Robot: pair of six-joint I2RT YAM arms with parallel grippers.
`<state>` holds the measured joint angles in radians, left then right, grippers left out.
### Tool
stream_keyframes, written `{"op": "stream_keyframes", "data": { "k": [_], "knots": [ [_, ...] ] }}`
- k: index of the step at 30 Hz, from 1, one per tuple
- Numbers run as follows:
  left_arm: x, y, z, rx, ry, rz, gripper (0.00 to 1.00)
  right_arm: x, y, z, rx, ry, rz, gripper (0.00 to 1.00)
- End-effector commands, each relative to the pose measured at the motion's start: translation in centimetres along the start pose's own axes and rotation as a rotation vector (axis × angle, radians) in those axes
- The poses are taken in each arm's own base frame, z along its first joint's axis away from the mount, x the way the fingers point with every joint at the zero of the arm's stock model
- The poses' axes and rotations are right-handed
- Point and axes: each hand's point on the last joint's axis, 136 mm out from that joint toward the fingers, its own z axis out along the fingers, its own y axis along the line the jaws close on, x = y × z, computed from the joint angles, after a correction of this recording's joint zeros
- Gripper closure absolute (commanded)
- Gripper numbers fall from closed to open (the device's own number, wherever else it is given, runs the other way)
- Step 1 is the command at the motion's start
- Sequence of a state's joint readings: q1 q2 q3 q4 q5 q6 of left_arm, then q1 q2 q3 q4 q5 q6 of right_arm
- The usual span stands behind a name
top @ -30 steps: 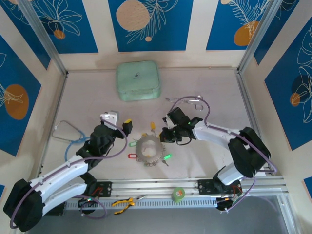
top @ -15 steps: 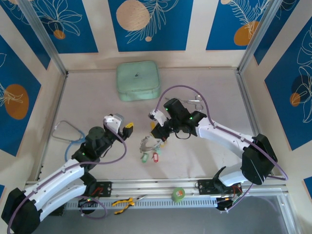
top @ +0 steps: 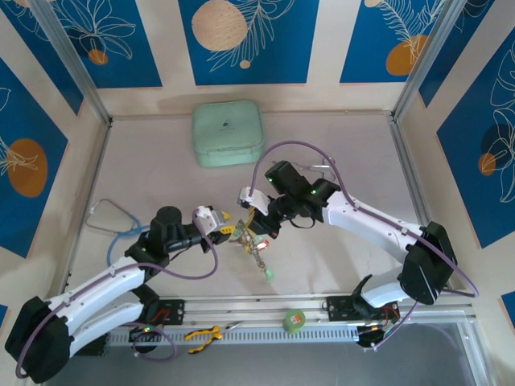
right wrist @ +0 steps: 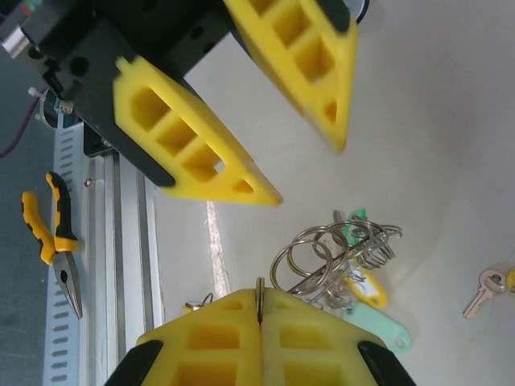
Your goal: Put the keys on the keyring
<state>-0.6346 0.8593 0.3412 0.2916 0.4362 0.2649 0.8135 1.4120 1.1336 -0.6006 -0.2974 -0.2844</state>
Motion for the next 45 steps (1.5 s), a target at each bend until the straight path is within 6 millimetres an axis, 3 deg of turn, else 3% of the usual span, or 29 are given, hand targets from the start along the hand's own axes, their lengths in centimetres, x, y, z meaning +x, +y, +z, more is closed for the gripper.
{"op": "stream_keyframes", "data": {
  "k": [1, 4, 11, 15, 20, 31, 37, 40, 41, 45],
  "knots": [
    [-1.9, -1.9, 0.2, 0.125, -0.104, 0.046, 0.71, -0.3, 0.6, 0.0, -0.014, 0.030, -0.053, 1.00],
    [-2.1, -2.5, 0.4, 0.166, -0.129, 0.050, 0.76, -0.2, 0.4, 0.3, -0.002, 0.044, -0.067, 1.00],
    [-1.2, -3.7, 0.7, 0.235, -0.117, 0.038, 0.78, -0.6, 0.3, 0.6, 0.009, 0.045, -0.085, 1.00],
    [-0.2, -3.3, 1.0, 0.207, -0.083, 0.030, 0.74, -0.7, 0.6, 0.8, -0.003, 0.041, -0.100, 1.00],
    [-0.3, -3.3, 1.1, 0.214, -0.091, 0.034, 0.73, -1.0, 0.9, 0.9, -0.012, 0.033, -0.118, 1.00],
    [-0.2, -3.8, 1.4, 0.255, -0.097, 0.024, 0.80, -1.8, 1.1, 1.6, -0.023, 0.014, -0.138, 1.00],
    [-0.5, -3.8, 1.4, 0.255, -0.115, 0.027, 1.00, -1.9, 1.0, 2.0, -0.024, 0.007, -0.144, 1.00],
    [-0.6, -3.7, 1.4, 0.246, -0.130, 0.029, 1.00, -2.1, 0.7, 1.8, -0.018, -0.024, -0.130, 1.00],
    [-0.5, -3.7, 1.4, 0.240, -0.136, 0.026, 1.00, -2.1, 0.6, 1.6, -0.024, -0.044, -0.114, 0.98],
    [-0.2, -3.4, 1.5, 0.215, -0.161, 0.002, 1.00, -2.1, -0.2, 0.0, -0.041, -0.149, -0.036, 0.71]
  ]
}}
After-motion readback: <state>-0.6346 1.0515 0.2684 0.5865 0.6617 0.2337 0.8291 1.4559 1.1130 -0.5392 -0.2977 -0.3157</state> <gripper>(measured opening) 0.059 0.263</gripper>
